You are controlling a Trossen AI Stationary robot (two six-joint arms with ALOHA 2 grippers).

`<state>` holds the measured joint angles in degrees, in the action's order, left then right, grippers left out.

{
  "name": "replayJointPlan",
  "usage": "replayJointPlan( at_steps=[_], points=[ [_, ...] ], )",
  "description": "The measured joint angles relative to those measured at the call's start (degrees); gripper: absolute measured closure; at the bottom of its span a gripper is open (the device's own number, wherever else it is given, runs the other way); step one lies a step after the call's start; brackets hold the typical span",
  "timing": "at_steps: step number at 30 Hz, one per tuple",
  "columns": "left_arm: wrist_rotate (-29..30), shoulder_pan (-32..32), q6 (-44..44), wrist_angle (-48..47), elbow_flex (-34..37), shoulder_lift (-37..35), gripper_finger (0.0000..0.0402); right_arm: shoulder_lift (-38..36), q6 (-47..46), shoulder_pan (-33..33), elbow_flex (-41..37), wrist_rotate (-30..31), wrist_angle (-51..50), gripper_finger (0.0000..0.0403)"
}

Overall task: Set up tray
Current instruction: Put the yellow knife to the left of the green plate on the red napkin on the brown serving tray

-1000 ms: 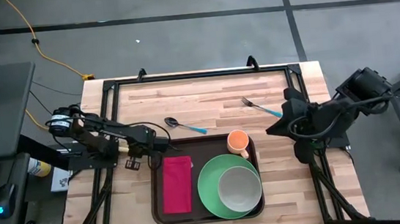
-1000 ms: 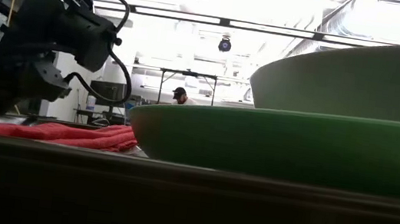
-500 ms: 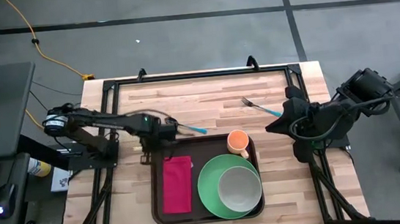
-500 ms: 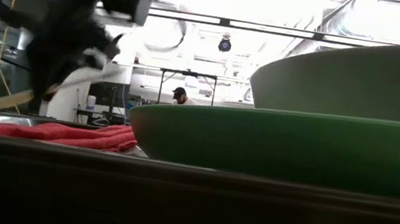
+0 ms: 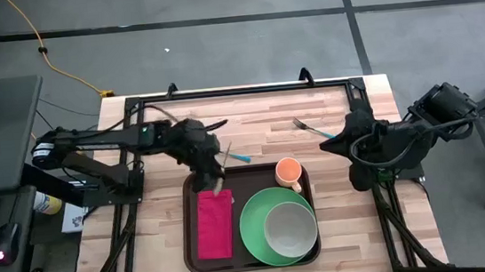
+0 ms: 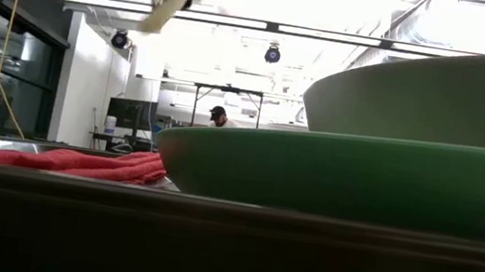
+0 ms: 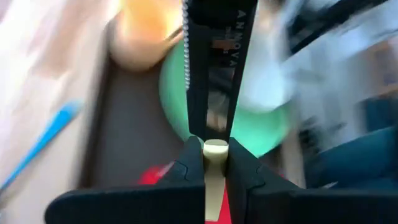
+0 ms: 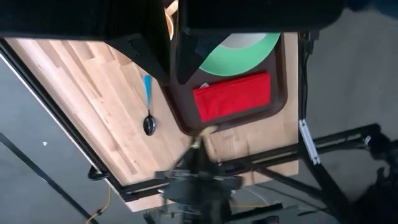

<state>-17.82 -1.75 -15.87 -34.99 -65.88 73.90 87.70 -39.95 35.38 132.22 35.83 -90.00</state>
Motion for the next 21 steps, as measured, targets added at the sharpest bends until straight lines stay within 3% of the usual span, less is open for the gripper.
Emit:
replayJointPlan(
  at_steps=[4,9,14,21],
  points=[
    [-1.3,4.9,-4.6,6.4,2.5,-4.1,0.0355,0.0,-1.2,0.0,0.0,1.3,0.0,0.0402],
    [4.4,14.2,-13.6,7.2,6.4,-8.9,0.0355,-0.7,0.5,0.0,0.0,3.4,0.0,0.0402],
    [19.2,26.6,-29.6,6.7,11.1,-11.6,0.0355,-3.8,5.5,0.0,0.0,3.1,0.0,0.0402],
    [42.5,40.3,-64.9,6.1,16.7,-8.4,0.0355,-12.1,14.2,0.0,0.0,3.3,0.0,0.0403]
  ],
)
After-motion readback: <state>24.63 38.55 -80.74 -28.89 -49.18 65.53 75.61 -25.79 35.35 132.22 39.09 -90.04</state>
